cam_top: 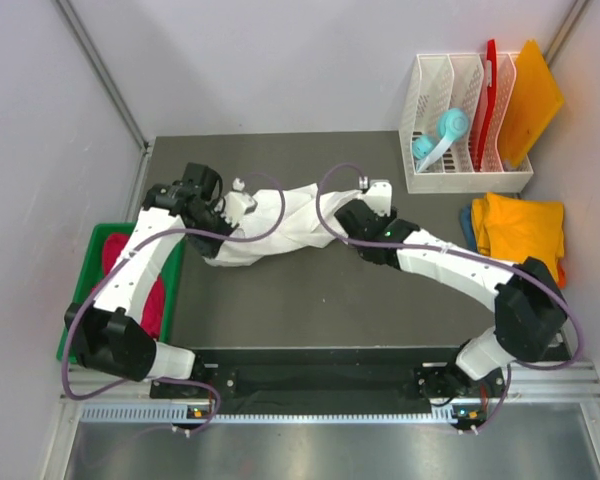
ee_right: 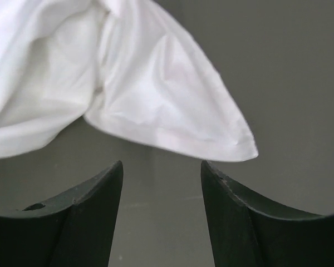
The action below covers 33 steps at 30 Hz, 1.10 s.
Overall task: Fold and stack the t-shirts
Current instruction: Flatten the tshirt out
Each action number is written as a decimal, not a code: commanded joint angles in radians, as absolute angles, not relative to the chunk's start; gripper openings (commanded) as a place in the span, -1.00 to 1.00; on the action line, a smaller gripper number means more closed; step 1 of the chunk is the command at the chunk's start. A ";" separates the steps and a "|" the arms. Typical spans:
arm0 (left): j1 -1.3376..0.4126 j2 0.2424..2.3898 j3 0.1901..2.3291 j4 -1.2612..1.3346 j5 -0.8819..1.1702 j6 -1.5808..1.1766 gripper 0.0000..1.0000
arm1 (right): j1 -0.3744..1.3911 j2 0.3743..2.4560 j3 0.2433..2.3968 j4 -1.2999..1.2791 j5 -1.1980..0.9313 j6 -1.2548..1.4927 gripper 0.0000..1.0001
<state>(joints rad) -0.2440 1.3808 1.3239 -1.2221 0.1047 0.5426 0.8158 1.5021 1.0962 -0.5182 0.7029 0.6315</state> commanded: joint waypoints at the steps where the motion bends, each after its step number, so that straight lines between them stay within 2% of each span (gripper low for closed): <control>1: -0.222 1.402 1.478 -1.039 0.020 0.402 -1.00 | 0.697 1.571 1.173 -0.520 0.658 0.603 0.18; 5: -0.203 1.468 1.568 -0.997 -0.023 0.331 -1.00 | 0.566 1.629 1.204 -0.528 0.594 0.591 0.19; 11: -0.196 1.496 1.617 -0.997 -0.008 0.304 -1.00 | 0.479 1.756 1.267 -0.540 0.542 0.520 0.17; 33: -0.196 1.471 1.537 -0.980 -0.023 0.302 -1.00 | 0.457 1.942 1.278 -0.561 0.350 0.526 0.04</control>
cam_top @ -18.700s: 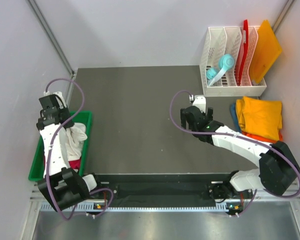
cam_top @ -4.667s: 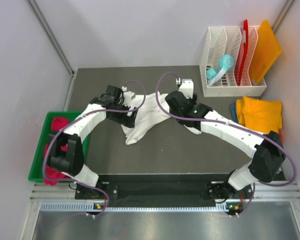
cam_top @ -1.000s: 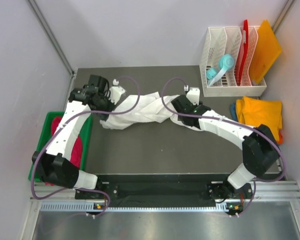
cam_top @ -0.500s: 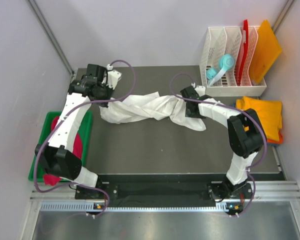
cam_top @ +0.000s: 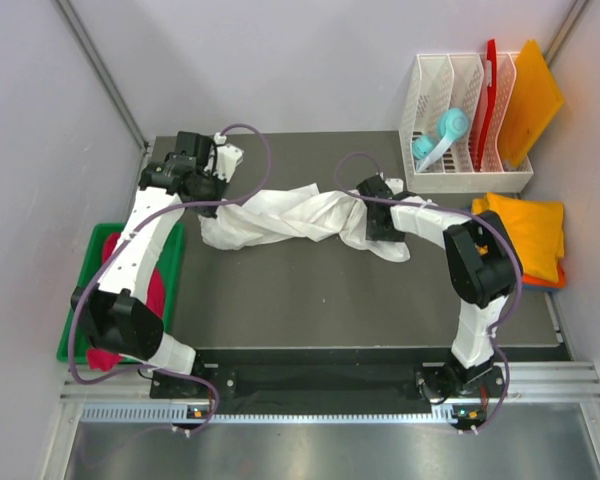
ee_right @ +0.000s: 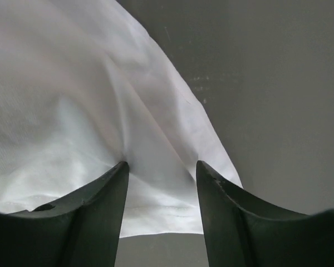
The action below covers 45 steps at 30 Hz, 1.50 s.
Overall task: Fold and stack the t-shirts
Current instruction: Flatten the tshirt out
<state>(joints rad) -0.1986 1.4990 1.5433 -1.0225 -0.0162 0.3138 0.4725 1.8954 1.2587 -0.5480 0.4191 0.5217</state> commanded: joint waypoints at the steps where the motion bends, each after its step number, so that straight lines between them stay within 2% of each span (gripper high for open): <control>1: -0.196 1.468 1.537 -0.980 -0.025 0.302 -1.00 | 0.454 1.945 1.273 -0.563 0.338 0.531 0.00; 2: -0.196 1.468 1.536 -0.977 -0.028 0.304 -1.00 | 0.445 1.945 1.267 -0.558 0.331 0.532 -0.07; 4: -0.195 1.460 1.528 -0.976 -0.031 0.304 -1.00 | 0.428 1.939 1.250 -0.554 0.318 0.546 -0.48; 5: -0.195 1.459 1.526 -0.974 -0.032 0.301 -1.00 | 0.423 1.933 1.246 -0.552 0.316 0.548 -0.84; 6: -0.195 1.457 1.520 -0.973 -0.034 0.301 -1.00 | 0.419 1.927 1.235 -0.548 0.316 0.552 -1.00; 9: -0.190 1.447 1.519 -0.960 -0.047 0.291 -1.00 | 0.403 1.873 1.200 -0.532 0.357 0.558 -1.00; 12: -0.150 1.422 1.566 -0.917 -0.080 0.265 -1.00 | 0.397 1.705 1.196 -0.512 0.457 0.545 -1.00; 13: -0.103 1.414 1.597 -0.892 -0.086 0.256 -1.00 | 0.387 1.589 1.215 -0.511 0.481 0.535 -1.00; 14: -0.071 1.416 1.682 -0.884 -0.080 0.239 -1.00 | 0.374 1.531 1.241 -0.509 0.498 0.503 -1.00; 16: 0.022 1.457 1.805 -0.887 -0.066 0.230 -1.00 | 0.336 1.397 1.374 -0.506 0.532 0.462 -1.00; 17: 0.044 1.479 1.947 -0.905 -0.067 0.218 -1.00 | 0.325 1.370 1.435 -0.514 0.543 0.415 -1.00; 18: 0.067 1.526 2.021 -0.922 -0.066 0.209 -1.00 | 0.319 1.352 1.572 -0.535 0.560 0.387 -1.00; 20: 0.113 1.557 2.185 -0.960 -0.051 0.196 -1.00 | 0.318 1.351 1.714 -0.581 0.568 0.330 -1.00; 21: 0.118 1.554 2.206 -0.957 -0.051 0.193 -1.00 | 0.318 1.359 1.817 -0.635 0.565 0.322 -1.00; 23: 0.127 1.520 2.166 -0.922 -0.037 0.190 -1.00 | 0.328 1.344 1.850 -0.660 0.561 0.305 -1.00; 29: 0.127 1.295 1.899 -0.776 -0.046 0.215 -1.00 | 0.356 1.158 1.721 -0.609 0.578 0.252 -1.00; 45: 0.129 1.011 1.939 -0.966 -0.020 0.270 -1.00 | 0.382 0.967 1.838 -0.788 0.422 0.252 -1.00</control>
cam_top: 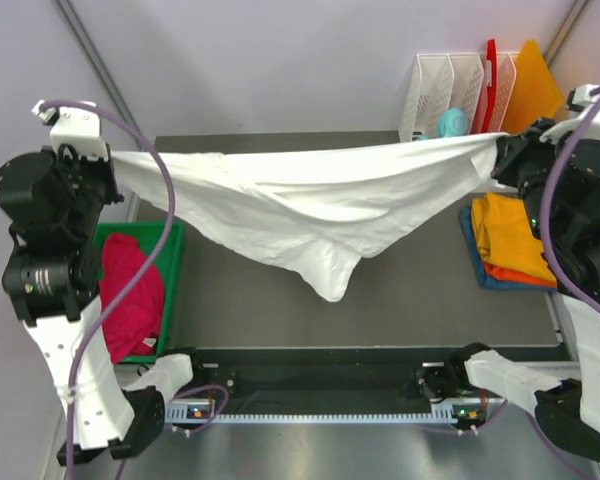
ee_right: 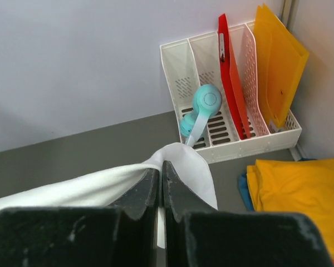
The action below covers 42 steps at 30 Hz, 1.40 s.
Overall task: Fold and stack the t-shirts
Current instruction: Flatten the tshirt out
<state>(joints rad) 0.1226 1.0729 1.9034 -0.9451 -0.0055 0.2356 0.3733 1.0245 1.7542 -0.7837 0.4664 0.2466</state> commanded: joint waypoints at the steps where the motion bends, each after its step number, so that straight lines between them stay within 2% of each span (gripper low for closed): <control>1: 0.129 1.006 1.953 -0.972 -0.031 0.273 -1.00 | 0.380 0.962 1.847 -0.792 0.420 0.250 -1.00; 6: 0.127 1.014 1.990 -0.988 -0.016 0.246 -1.00 | 0.380 0.957 1.826 -0.793 0.477 0.213 -1.00; 11: 0.126 1.058 1.777 -0.908 0.046 0.167 -1.00 | 0.379 0.985 1.591 -0.692 0.479 0.221 -1.00; 17: 0.126 1.259 1.628 -0.757 0.103 0.137 -1.00 | 0.316 1.172 1.480 -0.575 0.401 0.236 -1.00; 22: 0.126 1.457 1.635 -0.646 0.081 0.133 -1.00 | 0.284 1.414 1.537 -0.499 0.396 0.241 -1.00; 27: 0.127 1.707 1.761 -0.592 0.035 0.127 -1.00 | 0.273 1.688 1.732 -0.489 0.454 0.224 -1.00; 28: 0.127 1.738 1.813 -0.589 0.029 0.124 -0.86 | 0.273 1.719 1.764 -0.498 0.466 0.221 -0.99; 29: 0.126 1.790 1.834 -0.583 0.014 0.123 -0.38 | 0.273 1.770 1.816 -0.502 0.486 0.222 -0.85; 30: 0.126 1.811 1.870 -0.571 0.009 0.118 0.01 | 0.275 1.787 1.830 -0.494 0.492 0.222 -0.66; 31: 0.127 1.828 1.885 -0.565 0.009 0.117 0.40 | 0.273 1.799 1.850 -0.483 0.495 0.222 -0.36; 33: 0.127 1.864 1.922 -0.555 0.014 0.109 0.98 | 0.278 1.818 1.859 -0.476 0.494 0.225 -0.06; 34: 0.127 1.870 1.931 -0.552 0.015 0.106 0.98 | 0.278 1.821 1.864 -0.468 0.494 0.222 0.28; 37: 0.127 1.873 1.945 -0.549 0.009 0.094 0.98 | 0.290 1.813 1.858 -0.463 0.509 0.219 0.59; 42: 0.126 1.784 1.840 -0.558 0.026 0.084 0.98 | 0.389 1.717 1.743 -0.442 0.500 0.181 0.59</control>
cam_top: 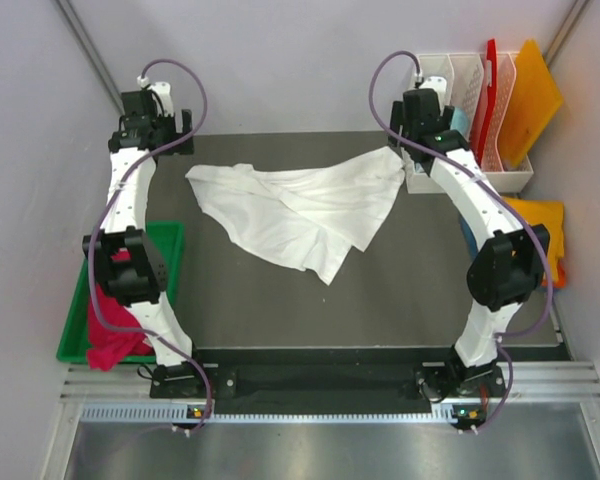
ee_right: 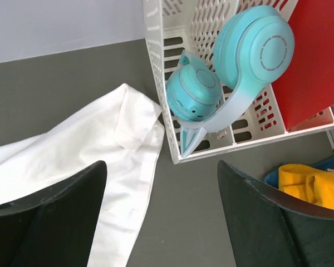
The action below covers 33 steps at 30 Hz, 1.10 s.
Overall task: Fold and stack the t-shirts
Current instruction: Flatten the tshirt out
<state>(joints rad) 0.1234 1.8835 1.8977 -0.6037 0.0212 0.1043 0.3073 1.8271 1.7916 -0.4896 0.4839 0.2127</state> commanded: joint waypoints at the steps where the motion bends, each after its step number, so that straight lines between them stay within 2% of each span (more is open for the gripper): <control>1: 0.127 1.757 1.807 -0.558 0.050 0.081 0.98 | 0.409 1.701 1.677 -0.448 0.497 0.181 0.53; 3: 0.126 1.669 1.699 -0.561 0.087 0.072 0.98 | 0.469 1.654 1.596 -0.449 0.491 0.207 0.36; 4: 0.127 1.639 1.660 -0.560 0.107 0.072 0.98 | 0.486 1.638 1.509 -0.445 0.485 0.219 0.07; 6: 0.127 1.553 1.556 -0.557 0.146 0.064 0.98 | 0.532 1.611 1.433 -0.448 0.491 0.250 -0.17; 7: 0.127 1.507 1.531 -0.561 0.158 0.063 0.98 | 0.544 1.605 1.370 -0.452 0.498 0.274 -0.35; 9: 0.124 1.471 1.476 -0.578 0.179 0.064 0.98 | 0.563 1.606 1.321 -0.460 0.488 0.308 -0.40; 18: 0.124 1.410 1.382 -0.612 0.173 0.060 0.98 | 0.623 1.696 1.224 -0.456 0.402 0.451 -0.24; 22: 0.124 1.405 1.370 -0.623 0.189 0.055 0.98 | 0.646 1.744 1.215 -0.433 0.370 0.477 0.00; 25: 0.126 1.405 1.362 -0.624 0.187 0.054 0.98 | 0.657 1.785 1.215 -0.422 0.362 0.489 0.08; 33: 0.126 1.407 1.351 -0.632 0.172 0.057 0.98 | 0.647 1.850 1.238 -0.403 0.391 0.518 0.06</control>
